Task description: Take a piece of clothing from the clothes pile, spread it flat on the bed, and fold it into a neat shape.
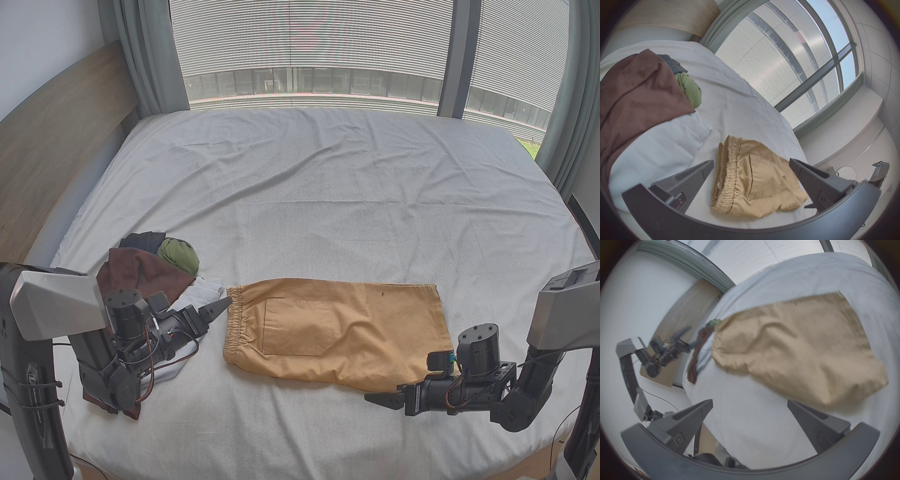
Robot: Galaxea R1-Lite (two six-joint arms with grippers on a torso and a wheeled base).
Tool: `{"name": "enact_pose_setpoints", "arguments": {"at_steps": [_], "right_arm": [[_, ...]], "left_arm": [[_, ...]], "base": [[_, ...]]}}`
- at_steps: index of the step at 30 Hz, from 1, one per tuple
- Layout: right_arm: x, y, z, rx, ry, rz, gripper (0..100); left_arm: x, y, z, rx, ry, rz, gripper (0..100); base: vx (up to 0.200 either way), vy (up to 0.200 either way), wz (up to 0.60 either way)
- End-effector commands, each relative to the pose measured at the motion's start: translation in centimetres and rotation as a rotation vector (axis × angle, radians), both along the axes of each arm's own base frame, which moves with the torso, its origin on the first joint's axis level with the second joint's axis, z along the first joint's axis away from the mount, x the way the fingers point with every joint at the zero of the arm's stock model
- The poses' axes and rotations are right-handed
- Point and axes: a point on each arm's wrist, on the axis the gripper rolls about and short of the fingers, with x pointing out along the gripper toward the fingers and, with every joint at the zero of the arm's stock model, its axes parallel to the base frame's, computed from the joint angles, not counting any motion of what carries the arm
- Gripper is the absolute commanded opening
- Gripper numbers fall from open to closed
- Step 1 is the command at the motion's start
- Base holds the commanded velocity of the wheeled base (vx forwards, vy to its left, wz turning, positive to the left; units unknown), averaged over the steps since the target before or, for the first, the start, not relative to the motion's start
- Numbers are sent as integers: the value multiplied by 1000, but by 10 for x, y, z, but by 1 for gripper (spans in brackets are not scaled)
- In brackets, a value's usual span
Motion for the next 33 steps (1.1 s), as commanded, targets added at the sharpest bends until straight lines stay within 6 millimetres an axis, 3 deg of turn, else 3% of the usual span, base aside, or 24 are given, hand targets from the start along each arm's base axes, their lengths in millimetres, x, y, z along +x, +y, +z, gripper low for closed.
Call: {"name": "enact_pose_setpoints", "arguments": {"at_steps": [1, 9, 14, 17, 24, 33], "right_arm": [[2, 2, 26, 92, -129, 26, 100], [24, -13, 45, 166, -311, -45, 100], [32, -34, 52, 154, -360, -112, 100], [38, -41, 55, 155, -379, -142, 100], [43, -49, 56, 167, -384, -144, 100], [47, -52, 52, 171, -373, -145, 100]], "left_arm": [[0, -5, -23, 28, 56, -18, 100], [-1, -11, -34, 39, 84, -36, 100], [-5, -24, -60, 60, 150, -67, 100], [4, -27, -69, 63, 145, -45, 100], [16, -29, -72, 65, 128, -12, 100], [11, -33, -78, 78, 186, -23, 100]], "base": [[0, 0, 0], [0, 0, 0], [0, 0, 0], [0, 0, 0], [0, 0, 0], [0, 0, 0]]}}
